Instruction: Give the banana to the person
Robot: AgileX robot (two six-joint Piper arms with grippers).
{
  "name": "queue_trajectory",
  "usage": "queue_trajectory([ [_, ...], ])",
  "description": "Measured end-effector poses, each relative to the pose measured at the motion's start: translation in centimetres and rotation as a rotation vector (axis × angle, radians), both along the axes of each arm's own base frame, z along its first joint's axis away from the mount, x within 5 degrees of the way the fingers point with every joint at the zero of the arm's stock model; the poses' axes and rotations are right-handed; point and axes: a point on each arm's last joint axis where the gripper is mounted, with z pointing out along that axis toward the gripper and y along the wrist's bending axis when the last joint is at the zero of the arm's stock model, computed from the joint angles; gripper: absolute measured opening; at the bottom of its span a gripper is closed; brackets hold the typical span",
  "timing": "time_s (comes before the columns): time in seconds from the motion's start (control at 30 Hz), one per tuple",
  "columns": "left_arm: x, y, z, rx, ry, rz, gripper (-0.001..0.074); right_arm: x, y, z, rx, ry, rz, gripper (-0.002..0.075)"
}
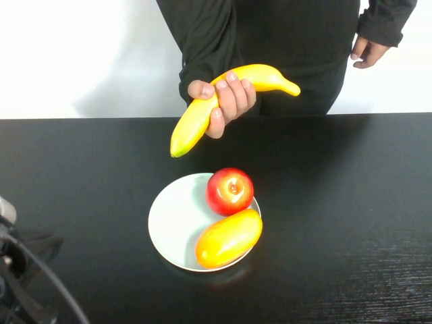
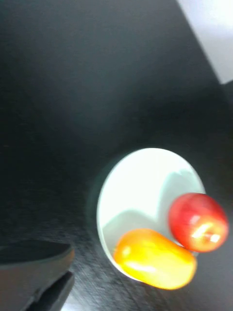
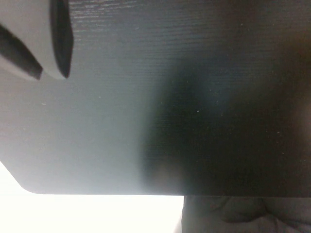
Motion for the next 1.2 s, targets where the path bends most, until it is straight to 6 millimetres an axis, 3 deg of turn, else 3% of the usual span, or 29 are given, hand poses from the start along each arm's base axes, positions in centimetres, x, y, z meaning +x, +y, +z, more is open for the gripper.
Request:
queue_trajectory([
  [0.13, -0.1, 0.1, -0.4, -0.002, 0.028, 0.018, -0.0001, 0.0, 0.0, 0.0, 0.0, 0.0, 0.0, -0.0011],
  [0.27, -0.2, 0.3, -1.3, -0.11, -0.082, 0.021, -0.0001, 0.0, 0.0, 0.0, 0.0, 0.0, 0.0, -0.0009],
  [0.5, -2.9, 3.5, -4.3, -0.418, -0.534, 0.128, -0.0001, 0.0, 0.0, 0.0, 0.0, 0.0, 0.0, -0.0009],
  [0.7, -5.3, 5.8, -7.6, -0.498, -0.77, 0.325, -0.0001, 0.0, 0.0, 0.0, 0.0, 0.0, 0.0, -0.0009],
  [0.87, -5.0, 6.4, -10.4, -0.48, -0.75, 0.455, -0.0001, 0.0, 0.0, 0.0, 0.0, -0.002, 0.0, -0.0009],
  [1.2, -4.9, 6.5, -12.8, -0.407, -0.535, 0.506, -0.0003, 0.0, 0.0, 0.0, 0.0, -0.002, 0.0, -0.0009],
])
